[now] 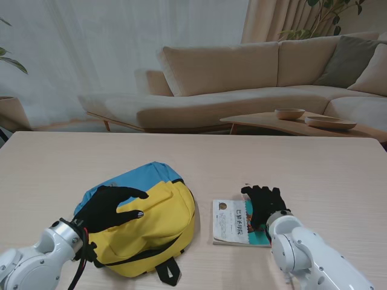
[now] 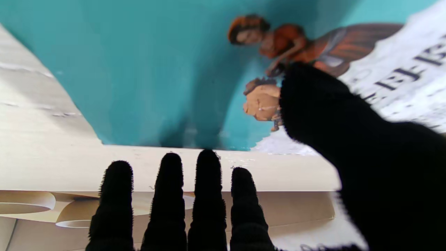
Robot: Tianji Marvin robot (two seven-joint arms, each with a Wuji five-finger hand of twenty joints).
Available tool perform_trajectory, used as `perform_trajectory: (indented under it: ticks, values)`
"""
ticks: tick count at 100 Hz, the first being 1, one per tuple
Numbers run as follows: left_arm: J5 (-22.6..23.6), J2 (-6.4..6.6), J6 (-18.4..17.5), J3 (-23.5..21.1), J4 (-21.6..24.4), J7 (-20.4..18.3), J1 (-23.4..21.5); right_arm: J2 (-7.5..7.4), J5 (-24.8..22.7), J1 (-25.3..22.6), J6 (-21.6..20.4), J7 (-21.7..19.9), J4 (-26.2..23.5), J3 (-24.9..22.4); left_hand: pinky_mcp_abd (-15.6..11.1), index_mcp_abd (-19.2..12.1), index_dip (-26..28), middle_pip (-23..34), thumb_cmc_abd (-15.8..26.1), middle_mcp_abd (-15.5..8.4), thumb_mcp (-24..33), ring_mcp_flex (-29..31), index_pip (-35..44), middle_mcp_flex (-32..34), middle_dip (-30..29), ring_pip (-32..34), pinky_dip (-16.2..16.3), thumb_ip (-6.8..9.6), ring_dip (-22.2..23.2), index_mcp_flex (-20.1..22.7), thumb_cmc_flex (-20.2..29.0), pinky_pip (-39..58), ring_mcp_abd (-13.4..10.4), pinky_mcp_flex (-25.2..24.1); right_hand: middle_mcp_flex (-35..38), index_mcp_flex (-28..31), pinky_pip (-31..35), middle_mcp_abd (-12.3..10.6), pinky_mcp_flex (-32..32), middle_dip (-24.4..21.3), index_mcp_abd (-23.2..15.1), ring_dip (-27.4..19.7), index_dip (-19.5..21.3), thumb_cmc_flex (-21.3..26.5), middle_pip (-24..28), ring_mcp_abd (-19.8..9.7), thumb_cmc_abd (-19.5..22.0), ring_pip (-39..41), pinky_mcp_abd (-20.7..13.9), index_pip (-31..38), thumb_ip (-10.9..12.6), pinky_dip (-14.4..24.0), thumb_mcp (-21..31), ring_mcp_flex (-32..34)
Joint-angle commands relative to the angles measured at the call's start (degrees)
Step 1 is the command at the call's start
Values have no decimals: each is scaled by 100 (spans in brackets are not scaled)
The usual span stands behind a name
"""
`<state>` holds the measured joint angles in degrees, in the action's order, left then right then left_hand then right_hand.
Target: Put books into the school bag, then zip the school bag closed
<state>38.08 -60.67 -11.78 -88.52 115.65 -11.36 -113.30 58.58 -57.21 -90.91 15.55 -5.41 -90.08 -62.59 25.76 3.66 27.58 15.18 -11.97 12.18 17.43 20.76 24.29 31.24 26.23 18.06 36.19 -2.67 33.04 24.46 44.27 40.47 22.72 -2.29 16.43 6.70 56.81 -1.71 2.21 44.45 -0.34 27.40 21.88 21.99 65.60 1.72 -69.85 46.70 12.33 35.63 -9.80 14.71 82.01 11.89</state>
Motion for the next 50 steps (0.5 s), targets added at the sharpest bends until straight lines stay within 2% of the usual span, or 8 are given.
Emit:
perform_trajectory:
  ticks: [1,11,15,19,32,38,44,50]
  values:
    - [9,-11,-20,4,44,-107,-35,69,-9,-252,8,-252,624,186,-94,70,-116,99,-73,-57,156,-53,58,-162,21,-108,112,130,-65,-268,-129,-212,-138,-46,240,-13,183,-494,35,749,9,339,-89,1444,535,-213,481,629,86,188,4,142,-308,201]
    - [34,-7,-35,3,43,-120,-30,80,-10,-219,-17,-112,704,247,-115,77,-121,95,-88,-63,163,-95,46,-206,24,-134,104,126,-78,-300,-140,-232,-161,-54,628,7,358,-782,96,1679,-154,700,-123,1724,636,-278,500,1321,151,319,66,262,-203,488]
    - [44,-5,-38,4,43,-124,-29,79,-23,-209,-28,-101,713,265,-119,70,-121,94,-99,-70,163,-105,45,-224,25,-142,100,124,-83,-308,-148,-245,-164,-65,705,15,370,-835,107,1771,-201,720,-134,1751,644,-284,506,1356,164,327,74,273,-184,578]
    - [52,-4,-39,3,48,-132,-30,77,-44,-202,-32,-93,716,278,-120,69,-121,95,-98,-74,166,-111,43,-235,27,-147,97,123,-86,-317,-152,-251,-169,-64,673,31,338,-770,91,1702,-192,725,-156,1691,544,-282,503,1353,177,320,64,261,-176,582]
    - [68,1,-40,-4,60,-156,-35,72,-131,-245,-35,-97,646,242,-126,67,-120,97,-110,-73,172,-126,46,-265,31,-161,93,120,-92,-329,-161,-273,-182,-68,4,-99,207,-310,22,11,-168,346,-314,1251,140,-157,605,600,192,217,12,178,-304,360]
    - [72,1,-42,-5,59,-159,-34,63,-218,-316,-54,-149,549,171,-135,79,-120,100,-116,-65,174,-132,45,-271,34,-165,91,118,-94,-334,-160,-284,-179,-75,-262,-174,200,-147,26,-558,-178,223,-309,1083,-6,-125,646,364,165,163,1,172,-385,275]
    - [75,2,-43,-7,59,-164,-33,62,-293,-399,-88,-142,460,92,-136,80,-122,103,-118,-61,176,-140,42,-282,37,-169,91,117,-94,-339,-161,-289,-176,-73,-471,-208,185,28,5,-995,-211,63,-312,956,-361,-118,684,38,154,104,-8,165,-458,195]
    - [81,5,-45,-10,62,-177,-36,59,-390,-485,-111,-147,362,7,-136,75,-123,99,-117,-72,175,-149,37,-301,37,-174,93,116,-95,-351,-169,-292,-183,-72,-685,-212,127,210,-25,-1681,-232,-196,-308,800,-928,-94,765,-472,137,-27,-17,131,-545,109]
